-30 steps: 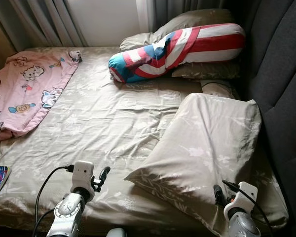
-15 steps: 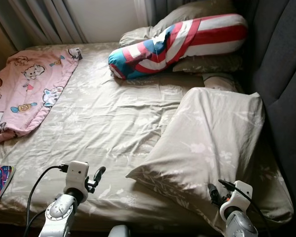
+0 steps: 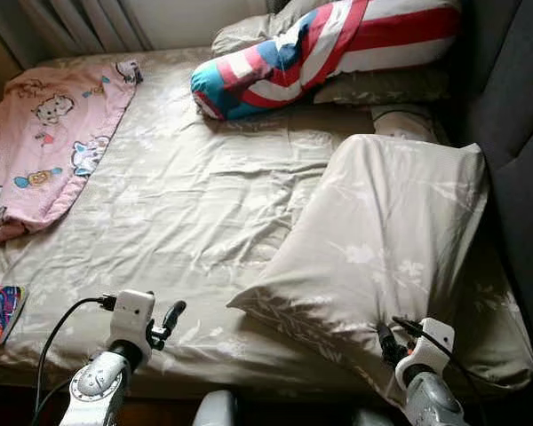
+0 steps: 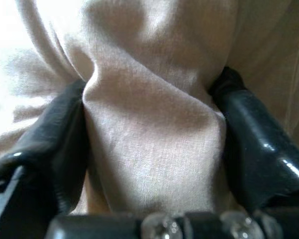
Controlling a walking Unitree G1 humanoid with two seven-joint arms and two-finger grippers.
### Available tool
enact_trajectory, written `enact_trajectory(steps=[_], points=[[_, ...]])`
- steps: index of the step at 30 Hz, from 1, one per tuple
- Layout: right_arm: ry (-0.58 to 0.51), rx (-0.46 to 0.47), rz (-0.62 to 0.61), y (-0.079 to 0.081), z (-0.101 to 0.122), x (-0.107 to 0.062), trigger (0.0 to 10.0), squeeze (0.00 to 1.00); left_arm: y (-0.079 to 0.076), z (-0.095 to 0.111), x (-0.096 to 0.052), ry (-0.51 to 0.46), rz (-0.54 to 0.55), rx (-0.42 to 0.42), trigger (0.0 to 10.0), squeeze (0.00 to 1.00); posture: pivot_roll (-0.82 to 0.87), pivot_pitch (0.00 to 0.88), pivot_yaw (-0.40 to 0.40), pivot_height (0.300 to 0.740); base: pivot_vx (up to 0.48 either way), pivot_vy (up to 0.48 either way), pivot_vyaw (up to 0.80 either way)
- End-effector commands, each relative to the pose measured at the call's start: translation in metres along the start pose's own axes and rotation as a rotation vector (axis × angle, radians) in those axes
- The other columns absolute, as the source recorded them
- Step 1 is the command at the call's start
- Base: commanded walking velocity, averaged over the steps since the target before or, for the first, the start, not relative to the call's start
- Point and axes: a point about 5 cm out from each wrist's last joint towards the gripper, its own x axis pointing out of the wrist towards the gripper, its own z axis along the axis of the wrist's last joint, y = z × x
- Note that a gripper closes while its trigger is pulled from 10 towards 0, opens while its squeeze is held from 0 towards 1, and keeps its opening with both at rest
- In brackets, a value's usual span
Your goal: Clean up the room
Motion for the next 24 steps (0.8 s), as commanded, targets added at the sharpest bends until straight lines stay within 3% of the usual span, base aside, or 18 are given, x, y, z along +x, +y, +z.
enact_trajectory(steps=[1, 18, 24], points=[[0.159, -0.003, 0.015, 0.006, -0.038, -0.010, 0.0, 0.00, 0.004, -0.006, -0.006, 0.035, 0.015, 0.007, 10.0, 0.00, 0.16, 0.257, 0.118, 0.662, 0.000, 0.000, 0.00], [0.139, -0.003, -0.003, 0.004, -0.034, -0.009, 0.0, 0.00, 0.002, -0.005, -0.001, 0.039, 0.043, -0.010, 10.0, 0.00, 0.14, 0.226, 0.099, 0.662, 0.000, 0.000, 0.00], [0.122, -0.002, -0.015, 0.003, -0.030, -0.007, 0.0, 0.00, 0.002, -0.001, 0.007, 0.029, 0.048, -0.012, 10.0, 0.00, 0.13, 0.210, 0.090, 0.662, 0.000, 0.000, 0.00]])
